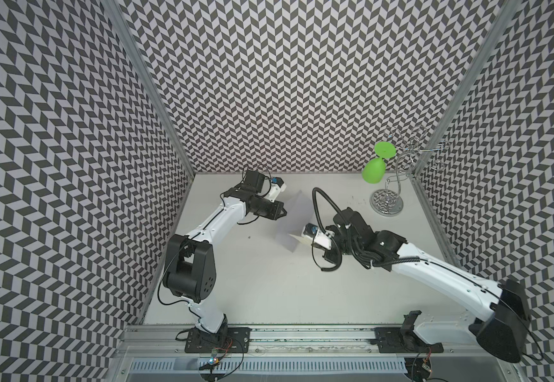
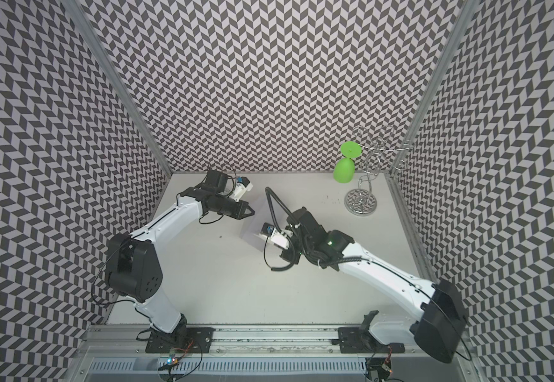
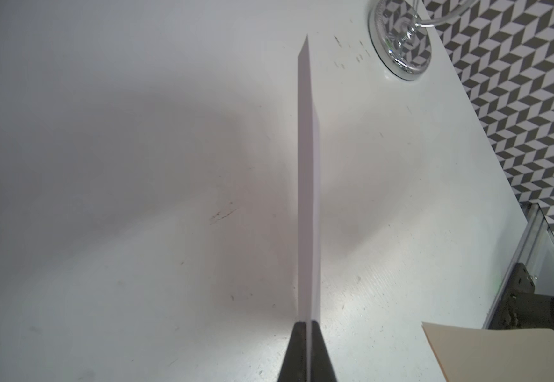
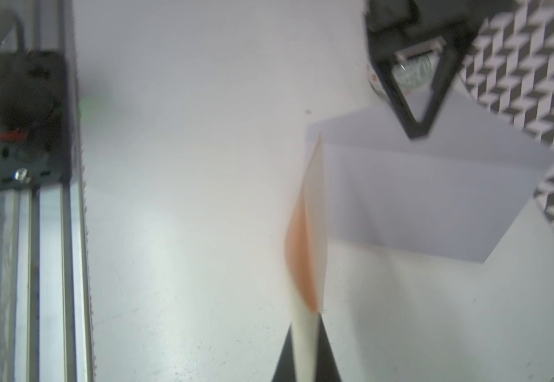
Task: Fold the letter paper in half and place it into the envelope
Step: Place the letter paper in the envelope.
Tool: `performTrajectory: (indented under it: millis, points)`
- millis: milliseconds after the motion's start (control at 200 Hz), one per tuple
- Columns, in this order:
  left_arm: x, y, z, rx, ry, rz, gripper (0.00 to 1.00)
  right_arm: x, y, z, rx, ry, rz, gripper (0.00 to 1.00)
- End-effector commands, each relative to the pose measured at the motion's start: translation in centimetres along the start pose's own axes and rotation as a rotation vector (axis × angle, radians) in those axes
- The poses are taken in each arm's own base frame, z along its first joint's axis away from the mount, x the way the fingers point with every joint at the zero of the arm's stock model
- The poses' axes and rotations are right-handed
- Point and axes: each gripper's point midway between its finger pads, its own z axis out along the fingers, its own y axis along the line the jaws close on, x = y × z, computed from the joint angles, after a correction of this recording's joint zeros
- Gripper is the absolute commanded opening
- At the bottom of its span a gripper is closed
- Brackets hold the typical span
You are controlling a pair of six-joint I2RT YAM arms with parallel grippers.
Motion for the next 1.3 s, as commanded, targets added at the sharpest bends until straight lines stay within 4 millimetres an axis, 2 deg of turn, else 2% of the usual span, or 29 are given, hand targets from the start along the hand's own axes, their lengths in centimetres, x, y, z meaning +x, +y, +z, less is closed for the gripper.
performTrajectory:
  millis: [0,85,165,391,606,931,1152,1297]
  points:
    - [0.7,-4.1,1.1,0.102,0.074,0.100,0.00,-0.5,-0.3,-0.6,0.053,-0.002,-0.350,0.00]
    - [1.3,-5.4,2.2,0.098,0.127,0.151,0.00,0.5,0.5,0.1,-0.024,0.066,-0.449,0.00]
    - [1.6,-6.5,2.8,0.094,0.158,0.190,0.00,0.8,0.3,0.6,-0.039,0.103,-0.518,0.00]
    - [2.3,-8.4,3.4,0.085,0.211,0.258,0.00,-1.8,-0.6,1.1,-0.027,0.075,-0.641,0.00]
    - [3.3,-9.6,3.3,0.093,0.231,0.295,0.00,-2.6,-0.6,1.6,-0.032,0.071,-0.672,0.00]
    - [4.0,-11.3,3.3,0.134,0.247,0.328,0.00,-1.9,-0.8,2.4,-0.021,0.103,-0.699,0.00]
    - [4.7,-12.1,3.5,0.155,0.262,0.341,0.00,-1.5,-1.7,2.8,0.026,0.135,-0.723,0.00]
    - [4.7,-12.5,3.4,0.172,0.261,0.345,0.00,0.2,-2.3,3.2,0.071,0.190,-0.742,0.00]
